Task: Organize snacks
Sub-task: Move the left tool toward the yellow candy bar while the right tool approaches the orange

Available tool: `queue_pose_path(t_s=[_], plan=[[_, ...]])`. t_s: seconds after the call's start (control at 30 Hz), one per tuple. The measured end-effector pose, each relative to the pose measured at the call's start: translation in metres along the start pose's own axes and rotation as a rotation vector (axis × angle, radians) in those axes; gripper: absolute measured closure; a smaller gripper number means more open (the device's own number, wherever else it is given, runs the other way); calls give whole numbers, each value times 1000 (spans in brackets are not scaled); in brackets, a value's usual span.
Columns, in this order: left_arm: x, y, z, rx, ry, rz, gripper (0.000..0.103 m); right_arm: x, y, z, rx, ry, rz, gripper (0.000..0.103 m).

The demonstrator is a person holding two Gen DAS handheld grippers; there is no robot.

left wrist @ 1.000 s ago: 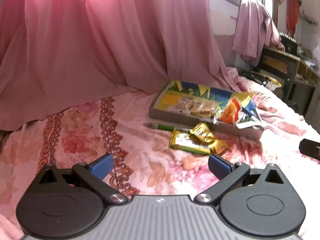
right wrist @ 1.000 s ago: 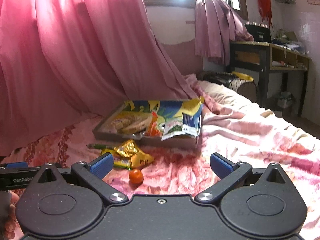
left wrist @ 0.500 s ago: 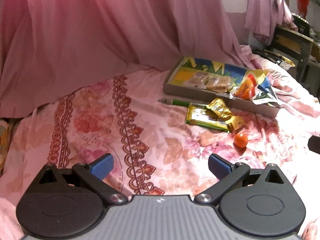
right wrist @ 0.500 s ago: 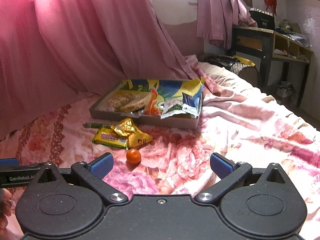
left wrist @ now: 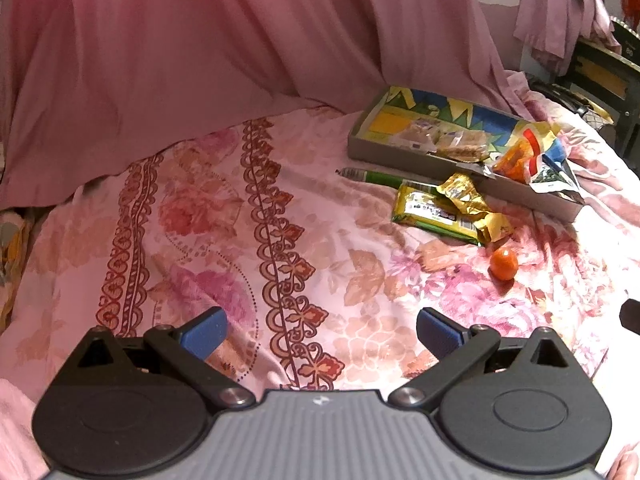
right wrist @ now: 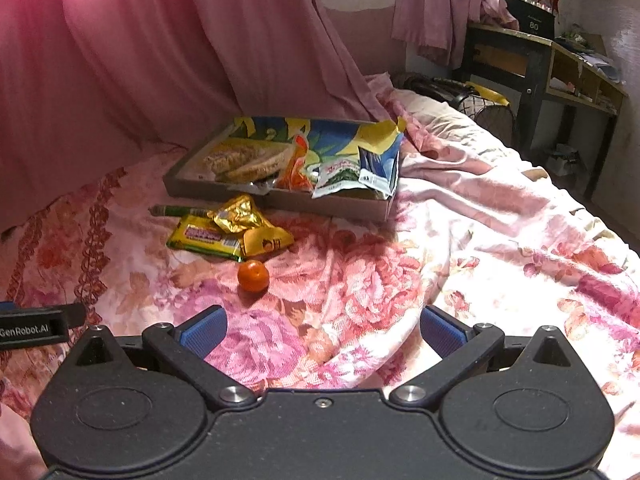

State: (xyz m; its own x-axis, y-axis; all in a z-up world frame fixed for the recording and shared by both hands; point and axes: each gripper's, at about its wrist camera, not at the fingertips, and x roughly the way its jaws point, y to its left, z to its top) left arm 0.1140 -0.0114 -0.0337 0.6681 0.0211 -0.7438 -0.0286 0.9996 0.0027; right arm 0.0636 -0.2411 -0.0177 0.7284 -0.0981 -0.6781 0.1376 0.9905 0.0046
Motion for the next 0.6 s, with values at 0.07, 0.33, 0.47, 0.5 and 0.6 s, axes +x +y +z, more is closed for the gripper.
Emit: queue_pose_path(t_s=[0.07, 0.33, 0.47, 0.5, 0.6], plan=[[2, 1, 1, -1, 16, -2, 0, 2, 2, 0, -10, 12, -5, 1], [11, 0, 11, 37, 77, -41, 0, 20, 3, 0, -14, 93, 13, 1], [15, -7, 24, 101, 39, -68, 0, 32, 4, 7, -33, 138, 35, 1], [17, -8, 28, 121, 17, -86, 0, 32, 5, 9, -58, 135, 32, 1], [25, -13, 40, 176, -20, -149, 0, 31, 13, 13, -170, 94, 26, 1]])
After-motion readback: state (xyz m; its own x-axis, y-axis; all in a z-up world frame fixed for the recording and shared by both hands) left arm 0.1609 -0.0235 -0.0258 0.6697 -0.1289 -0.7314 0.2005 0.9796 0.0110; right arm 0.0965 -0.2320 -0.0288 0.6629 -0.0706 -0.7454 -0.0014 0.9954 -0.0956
